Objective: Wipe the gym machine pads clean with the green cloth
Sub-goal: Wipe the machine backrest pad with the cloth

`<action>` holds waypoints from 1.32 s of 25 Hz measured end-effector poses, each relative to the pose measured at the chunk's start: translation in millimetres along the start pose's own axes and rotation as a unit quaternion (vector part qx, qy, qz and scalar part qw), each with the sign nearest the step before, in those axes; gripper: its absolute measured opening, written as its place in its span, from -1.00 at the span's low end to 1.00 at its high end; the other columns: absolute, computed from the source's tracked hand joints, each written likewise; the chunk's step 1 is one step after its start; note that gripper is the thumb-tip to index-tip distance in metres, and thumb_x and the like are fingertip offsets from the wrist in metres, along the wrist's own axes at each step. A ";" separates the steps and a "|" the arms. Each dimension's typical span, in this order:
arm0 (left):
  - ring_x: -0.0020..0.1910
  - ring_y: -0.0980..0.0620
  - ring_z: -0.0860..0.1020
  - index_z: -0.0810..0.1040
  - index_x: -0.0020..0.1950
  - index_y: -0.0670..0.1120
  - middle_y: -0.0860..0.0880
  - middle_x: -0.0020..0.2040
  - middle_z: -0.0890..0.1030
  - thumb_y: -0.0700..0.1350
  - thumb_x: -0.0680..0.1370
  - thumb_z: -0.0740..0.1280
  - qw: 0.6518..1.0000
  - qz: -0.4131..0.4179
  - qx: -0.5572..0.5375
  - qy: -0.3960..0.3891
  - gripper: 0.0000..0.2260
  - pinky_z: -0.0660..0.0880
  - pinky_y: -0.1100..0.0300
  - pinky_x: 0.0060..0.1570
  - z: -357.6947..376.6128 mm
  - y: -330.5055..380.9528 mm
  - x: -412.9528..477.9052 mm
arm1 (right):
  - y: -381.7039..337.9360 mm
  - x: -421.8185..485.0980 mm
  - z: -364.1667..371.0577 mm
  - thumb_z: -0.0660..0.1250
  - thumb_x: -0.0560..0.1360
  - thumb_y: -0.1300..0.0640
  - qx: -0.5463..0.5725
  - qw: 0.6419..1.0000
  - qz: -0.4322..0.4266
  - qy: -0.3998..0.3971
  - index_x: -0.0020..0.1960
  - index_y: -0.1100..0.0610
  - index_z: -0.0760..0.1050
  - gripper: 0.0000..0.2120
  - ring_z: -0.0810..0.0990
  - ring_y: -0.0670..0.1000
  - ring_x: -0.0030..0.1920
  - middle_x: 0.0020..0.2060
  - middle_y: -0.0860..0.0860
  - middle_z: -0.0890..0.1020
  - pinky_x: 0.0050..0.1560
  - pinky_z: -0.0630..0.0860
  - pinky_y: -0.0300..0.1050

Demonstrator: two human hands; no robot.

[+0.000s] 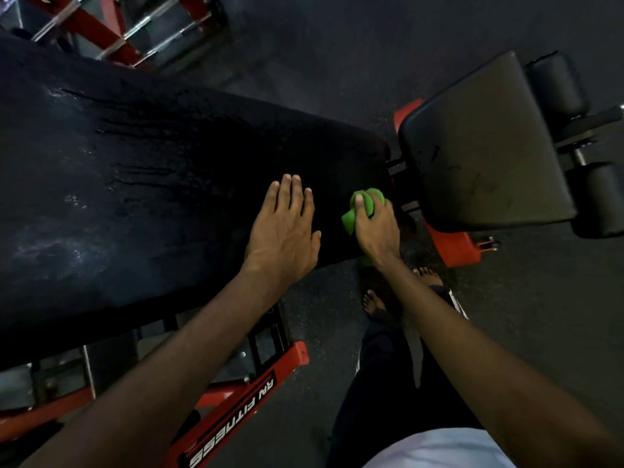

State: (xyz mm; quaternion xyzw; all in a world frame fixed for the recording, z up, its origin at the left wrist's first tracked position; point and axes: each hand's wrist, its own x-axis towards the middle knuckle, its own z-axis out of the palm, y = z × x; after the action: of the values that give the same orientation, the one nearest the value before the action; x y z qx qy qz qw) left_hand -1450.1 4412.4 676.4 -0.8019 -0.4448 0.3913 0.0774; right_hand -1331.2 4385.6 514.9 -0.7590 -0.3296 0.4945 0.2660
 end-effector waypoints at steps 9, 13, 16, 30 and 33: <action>0.60 -0.25 -0.03 0.02 0.62 -0.19 -0.29 0.61 0.01 0.08 0.66 0.02 0.999 -0.042 -0.019 -0.003 -0.41 -0.08 -0.15 0.55 0.8 17.0 50.9 | 23.3 -10.5 -0.5 0.24 0.60 -0.20 0.018 0.994 -0.108 -0.001 0.43 -0.20 0.41 -0.59 0.49 0.07 0.30 0.33 0.02 0.43 0.25 0.49 0.03; 0.60 -0.23 -0.02 0.01 0.63 -0.16 -0.25 0.62 -0.01 0.08 0.68 -0.04 1.000 0.002 -0.014 -0.009 -0.43 -0.07 -0.11 0.56 11.6 24.4 66.4 | 28.0 46.5 -3.4 0.27 0.58 -0.17 0.012 1.000 0.004 0.010 0.38 -0.16 0.47 -0.62 0.52 0.14 0.30 0.32 0.05 0.48 0.23 0.43 -0.02; 0.60 -0.23 -0.01 -0.01 0.63 -0.16 -0.25 0.62 0.01 0.10 0.68 -0.12 1.000 0.014 -0.005 -0.003 -0.43 -0.06 -0.11 0.57 17.3 27.5 66.9 | 30.7 28.4 -7.5 0.28 0.59 -0.12 0.028 0.999 -0.041 -0.002 0.39 -0.13 0.48 -0.62 0.52 0.09 0.30 0.31 0.05 0.49 0.20 0.44 -0.11; 0.60 -0.22 0.02 0.08 0.62 -0.13 -0.23 0.61 0.09 0.13 0.69 -0.08 1.000 -0.016 -0.015 0.015 -0.44 -0.04 -0.11 0.56 21.6 30.5 68.1 | 40.0 34.1 4.0 0.16 0.62 -0.27 0.038 0.995 -0.095 -0.014 0.48 -0.16 0.36 -0.53 0.40 0.08 0.44 0.47 0.02 0.38 0.32 0.48 0.10; 0.59 -0.22 0.08 0.19 0.59 -0.14 -0.24 0.59 0.16 0.12 0.68 -0.02 0.999 -0.031 -0.030 0.014 -0.45 -0.02 -0.12 0.55 18.1 41.9 78.9 | 52.0 -10.9 -0.4 0.14 0.62 -0.25 0.057 0.989 -0.138 -0.019 0.47 -0.19 0.35 -0.55 0.37 0.03 0.46 0.47 -0.01 0.38 0.34 0.46 0.02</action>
State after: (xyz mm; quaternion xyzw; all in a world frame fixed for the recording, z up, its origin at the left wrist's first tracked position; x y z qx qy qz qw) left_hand -1411.8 4444.5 600.1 -0.7949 -0.4803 0.3638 0.0715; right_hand -1321.6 4343.9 483.3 -0.6800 -0.4074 0.4857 0.3684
